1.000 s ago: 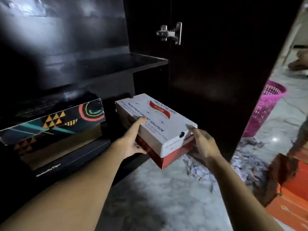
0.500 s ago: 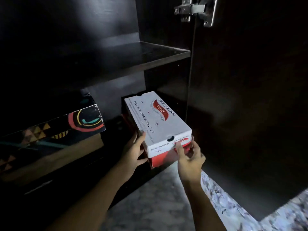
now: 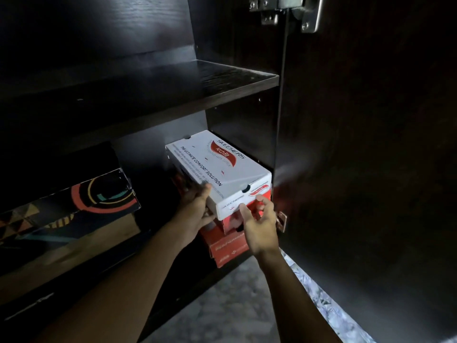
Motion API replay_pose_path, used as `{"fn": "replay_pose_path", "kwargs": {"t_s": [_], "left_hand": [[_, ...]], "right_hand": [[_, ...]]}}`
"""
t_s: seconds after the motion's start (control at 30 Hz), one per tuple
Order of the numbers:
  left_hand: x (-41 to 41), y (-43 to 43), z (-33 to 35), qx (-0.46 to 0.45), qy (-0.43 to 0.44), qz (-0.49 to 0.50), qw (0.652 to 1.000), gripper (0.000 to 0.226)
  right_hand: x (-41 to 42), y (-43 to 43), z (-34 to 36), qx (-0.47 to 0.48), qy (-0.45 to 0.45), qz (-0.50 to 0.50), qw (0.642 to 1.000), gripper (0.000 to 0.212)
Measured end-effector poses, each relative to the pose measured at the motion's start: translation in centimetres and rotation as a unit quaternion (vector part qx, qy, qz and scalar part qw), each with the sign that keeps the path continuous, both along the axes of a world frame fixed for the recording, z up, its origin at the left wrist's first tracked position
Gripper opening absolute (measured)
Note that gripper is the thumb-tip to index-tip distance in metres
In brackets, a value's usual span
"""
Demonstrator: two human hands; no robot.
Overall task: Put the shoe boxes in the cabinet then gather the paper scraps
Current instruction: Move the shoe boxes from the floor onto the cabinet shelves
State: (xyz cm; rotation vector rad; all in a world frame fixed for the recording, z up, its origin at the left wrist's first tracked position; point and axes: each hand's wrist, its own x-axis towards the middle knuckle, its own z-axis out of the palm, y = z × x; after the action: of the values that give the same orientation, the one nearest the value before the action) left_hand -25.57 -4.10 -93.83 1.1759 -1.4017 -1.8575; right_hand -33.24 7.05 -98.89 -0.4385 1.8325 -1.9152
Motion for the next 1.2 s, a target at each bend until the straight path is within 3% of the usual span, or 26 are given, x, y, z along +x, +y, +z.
{"fn": "replay_pose_path", "kwargs": {"t_s": [0.1, 0.27, 0.37, 0.5, 0.67, 0.73, 0.83, 0.93, 1.0, 1.2], "left_hand": [[-0.3, 0.2, 0.3, -0.018, -0.022, 0.032, 0.999, 0.036], [0.2, 3.3, 1.2, -0.138, -0.159, 0.070, 0.975, 0.050], [0.6, 8.3, 2.1, -0.181, -0.163, 0.021, 0.970, 0.045], [1.4, 15.4, 2.4, -0.223, -0.169, -0.019, 0.960, 0.061], [1.1, 25.2, 2.3, -0.250, -0.072, -0.037, 0.965, 0.030], [0.8, 29.4, 1.1, -0.247, -0.045, -0.117, 0.961, 0.012], [-1.3, 36.0, -2.1, -0.204, -0.064, -0.263, 0.941, 0.010], [-5.4, 42.6, -5.1, -0.150, -0.101, -0.348, 0.920, 0.012], [-8.3, 46.6, -7.1, -0.141, -0.122, -0.371, 0.910, 0.024], [-14.2, 53.5, -12.1, -0.150, -0.177, -0.321, 0.918, 0.044]], "right_hand": [[-0.3, 1.2, 0.7, -0.002, -0.030, 0.033, 0.999, 0.040], [0.8, 6.4, 2.5, 0.057, 0.049, 0.040, 0.996, 0.020], [1.6, 12.9, 2.7, 0.091, 0.088, 0.013, 0.992, 0.020], [3.3, 23.3, 2.9, 0.159, 0.110, -0.043, 0.980, 0.022], [3.5, 35.1, 2.3, 0.236, 0.148, -0.110, 0.954, 0.022], [3.3, 39.4, 1.4, 0.249, 0.153, -0.137, 0.947, 0.020], [2.6, 45.8, -0.7, 0.259, 0.163, -0.187, 0.933, 0.014], [1.1, 51.7, -3.3, 0.249, 0.135, -0.271, 0.920, 0.024], [0.0, 55.4, -5.5, 0.254, 0.117, -0.349, 0.895, 0.030], [-2.9, 64.7, -10.2, 0.223, -0.011, -0.555, 0.801, 0.076]]}}
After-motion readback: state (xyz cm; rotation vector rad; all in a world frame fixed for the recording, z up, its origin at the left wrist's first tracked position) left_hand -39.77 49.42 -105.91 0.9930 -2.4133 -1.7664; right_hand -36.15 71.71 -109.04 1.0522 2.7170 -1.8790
